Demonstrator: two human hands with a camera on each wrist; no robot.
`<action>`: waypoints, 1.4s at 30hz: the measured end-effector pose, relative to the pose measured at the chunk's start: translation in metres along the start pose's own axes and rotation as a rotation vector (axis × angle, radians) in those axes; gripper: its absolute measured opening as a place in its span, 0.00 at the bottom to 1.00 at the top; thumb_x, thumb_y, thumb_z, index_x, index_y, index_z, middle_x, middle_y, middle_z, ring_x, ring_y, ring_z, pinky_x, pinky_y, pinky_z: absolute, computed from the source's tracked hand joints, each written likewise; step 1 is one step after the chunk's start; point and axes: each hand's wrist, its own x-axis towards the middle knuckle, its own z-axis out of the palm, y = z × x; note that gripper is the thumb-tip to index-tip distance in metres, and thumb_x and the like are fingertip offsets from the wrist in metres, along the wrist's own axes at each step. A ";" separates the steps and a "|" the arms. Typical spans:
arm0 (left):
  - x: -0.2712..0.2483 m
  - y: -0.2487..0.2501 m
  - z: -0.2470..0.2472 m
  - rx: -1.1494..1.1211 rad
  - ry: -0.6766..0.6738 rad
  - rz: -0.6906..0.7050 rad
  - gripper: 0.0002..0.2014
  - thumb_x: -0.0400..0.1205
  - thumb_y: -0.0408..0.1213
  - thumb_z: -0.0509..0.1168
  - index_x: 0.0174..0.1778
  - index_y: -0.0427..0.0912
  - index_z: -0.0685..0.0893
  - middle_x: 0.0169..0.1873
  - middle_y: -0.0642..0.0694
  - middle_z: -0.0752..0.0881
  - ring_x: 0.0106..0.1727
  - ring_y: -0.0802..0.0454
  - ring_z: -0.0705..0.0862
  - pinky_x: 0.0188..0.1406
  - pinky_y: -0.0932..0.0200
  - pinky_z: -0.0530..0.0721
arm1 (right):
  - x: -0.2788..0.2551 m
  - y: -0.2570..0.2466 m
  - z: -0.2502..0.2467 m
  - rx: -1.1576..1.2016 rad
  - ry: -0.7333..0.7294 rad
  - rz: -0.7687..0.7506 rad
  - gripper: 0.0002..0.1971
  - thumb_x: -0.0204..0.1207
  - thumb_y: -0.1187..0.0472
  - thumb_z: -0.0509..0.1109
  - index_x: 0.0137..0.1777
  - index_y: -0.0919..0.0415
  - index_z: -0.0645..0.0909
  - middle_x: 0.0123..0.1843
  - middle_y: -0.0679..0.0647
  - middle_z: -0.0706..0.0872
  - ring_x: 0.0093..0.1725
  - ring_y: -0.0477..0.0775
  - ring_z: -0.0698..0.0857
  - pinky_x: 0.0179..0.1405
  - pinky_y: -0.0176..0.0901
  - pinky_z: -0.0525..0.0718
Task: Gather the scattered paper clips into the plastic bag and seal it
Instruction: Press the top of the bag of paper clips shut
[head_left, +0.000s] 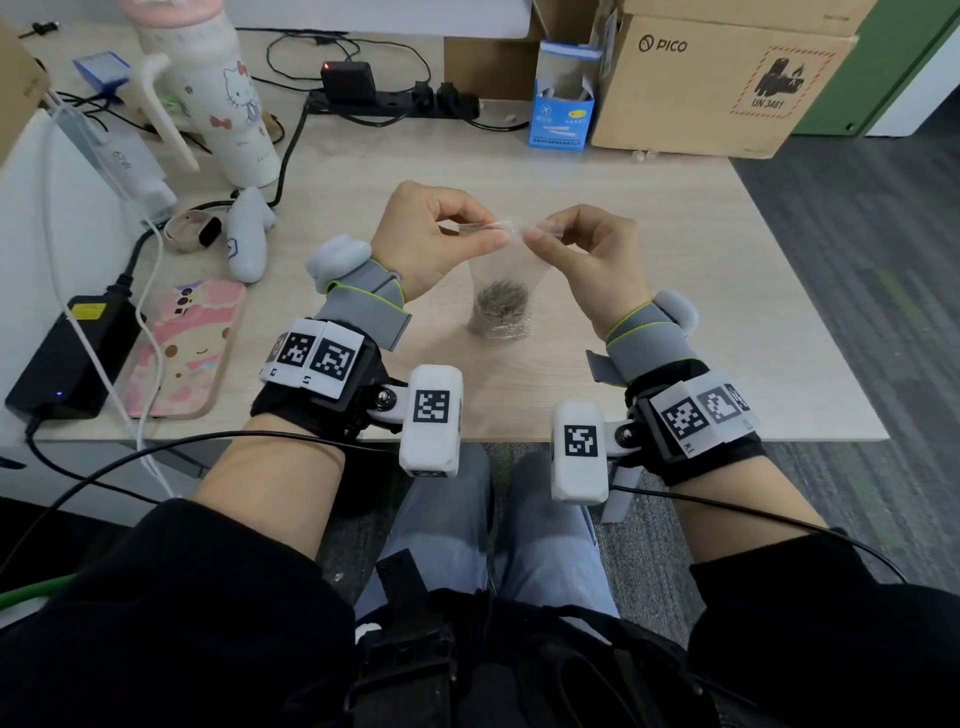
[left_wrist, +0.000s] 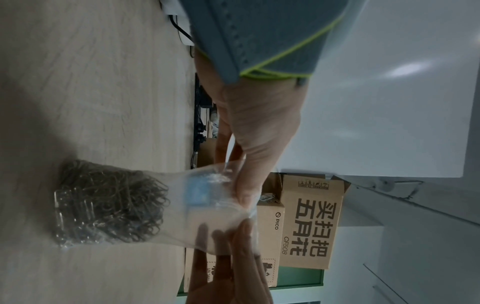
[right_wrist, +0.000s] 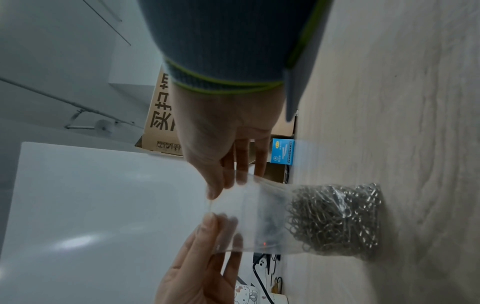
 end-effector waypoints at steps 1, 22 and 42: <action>0.000 -0.001 -0.001 0.001 0.010 -0.013 0.05 0.69 0.38 0.77 0.35 0.44 0.87 0.30 0.59 0.85 0.34 0.68 0.82 0.42 0.69 0.83 | -0.001 0.000 -0.001 0.000 0.007 0.005 0.11 0.69 0.66 0.76 0.32 0.54 0.79 0.32 0.46 0.81 0.30 0.33 0.78 0.38 0.27 0.77; -0.009 -0.017 0.004 -0.126 -0.157 -0.187 0.09 0.78 0.35 0.68 0.32 0.43 0.78 0.21 0.56 0.88 0.26 0.62 0.85 0.30 0.63 0.86 | -0.010 0.001 -0.001 0.222 -0.064 0.331 0.14 0.76 0.68 0.70 0.31 0.60 0.72 0.27 0.52 0.85 0.27 0.47 0.86 0.34 0.43 0.88; -0.005 -0.057 0.021 0.259 -0.219 -0.140 0.13 0.69 0.28 0.65 0.46 0.44 0.87 0.43 0.50 0.81 0.44 0.53 0.79 0.38 0.65 0.76 | 0.008 0.058 0.015 -0.247 -0.150 0.575 0.16 0.74 0.70 0.71 0.28 0.61 0.70 0.29 0.57 0.78 0.27 0.51 0.79 0.18 0.32 0.79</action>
